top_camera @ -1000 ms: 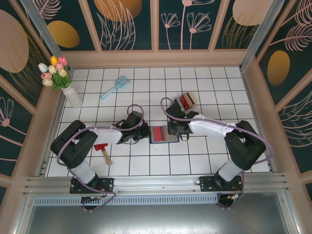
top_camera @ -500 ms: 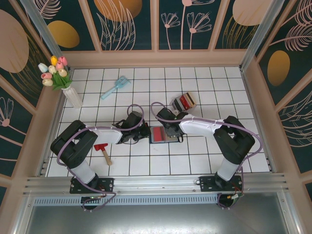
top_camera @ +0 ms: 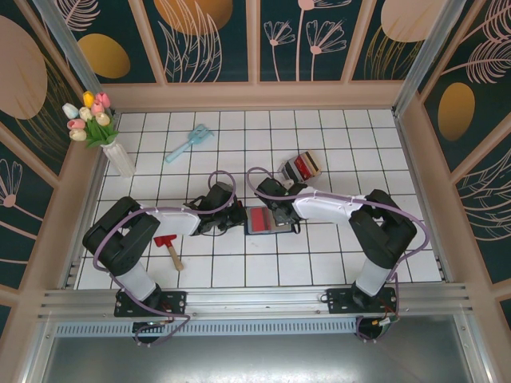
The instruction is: Put the credit cards into the card holder
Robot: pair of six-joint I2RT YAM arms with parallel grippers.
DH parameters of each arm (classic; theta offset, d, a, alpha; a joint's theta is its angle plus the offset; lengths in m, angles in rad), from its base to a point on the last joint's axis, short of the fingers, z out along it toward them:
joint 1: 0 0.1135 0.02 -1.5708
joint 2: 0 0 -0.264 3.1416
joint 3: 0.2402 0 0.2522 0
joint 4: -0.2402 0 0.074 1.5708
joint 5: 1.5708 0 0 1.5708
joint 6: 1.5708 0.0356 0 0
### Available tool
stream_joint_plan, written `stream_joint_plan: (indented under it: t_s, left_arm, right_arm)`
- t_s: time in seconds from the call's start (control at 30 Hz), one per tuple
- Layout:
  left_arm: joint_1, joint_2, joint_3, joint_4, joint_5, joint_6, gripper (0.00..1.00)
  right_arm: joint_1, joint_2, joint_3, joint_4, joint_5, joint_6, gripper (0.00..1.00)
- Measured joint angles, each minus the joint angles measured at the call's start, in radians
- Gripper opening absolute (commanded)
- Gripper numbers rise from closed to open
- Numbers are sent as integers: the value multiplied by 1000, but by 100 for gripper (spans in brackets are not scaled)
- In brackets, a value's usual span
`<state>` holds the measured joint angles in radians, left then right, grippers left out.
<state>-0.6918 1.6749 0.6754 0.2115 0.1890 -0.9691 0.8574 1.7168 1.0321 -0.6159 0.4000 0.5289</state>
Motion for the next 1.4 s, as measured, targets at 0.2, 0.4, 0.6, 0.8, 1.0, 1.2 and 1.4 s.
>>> stream_joint_plan:
  t_s: [0.2, 0.4, 0.6, 0.8, 1.0, 1.2, 1.4]
  left_arm:
    - [0, -22, 10, -46, -8, 15, 0]
    - [0, -63, 112, -166, -13, 51, 0]
    - [-23, -85, 248, -241, 2, 79, 0]
    - [-48, -3, 320, -239, 62, 79, 1]
    - [-83, 132, 392, -176, 145, 69, 19]
    - [-103, 229, 428, -125, 217, 40, 34]
    - [-105, 246, 403, -109, 222, 23, 40]
  right_arm:
    - [-45, -79, -14, 25, -92, -1, 0]
    - [-193, -283, -132, 209, -389, 1, 0]
    - [-231, -275, -174, 345, -588, 16, 0]
    - [-243, -261, -230, 443, -671, 60, 0]
    - [-287, -272, -307, 492, -679, 120, 0]
    - [-344, -315, -386, 533, -678, 193, 0]
    - [-384, -369, -439, 578, -695, 240, 0]
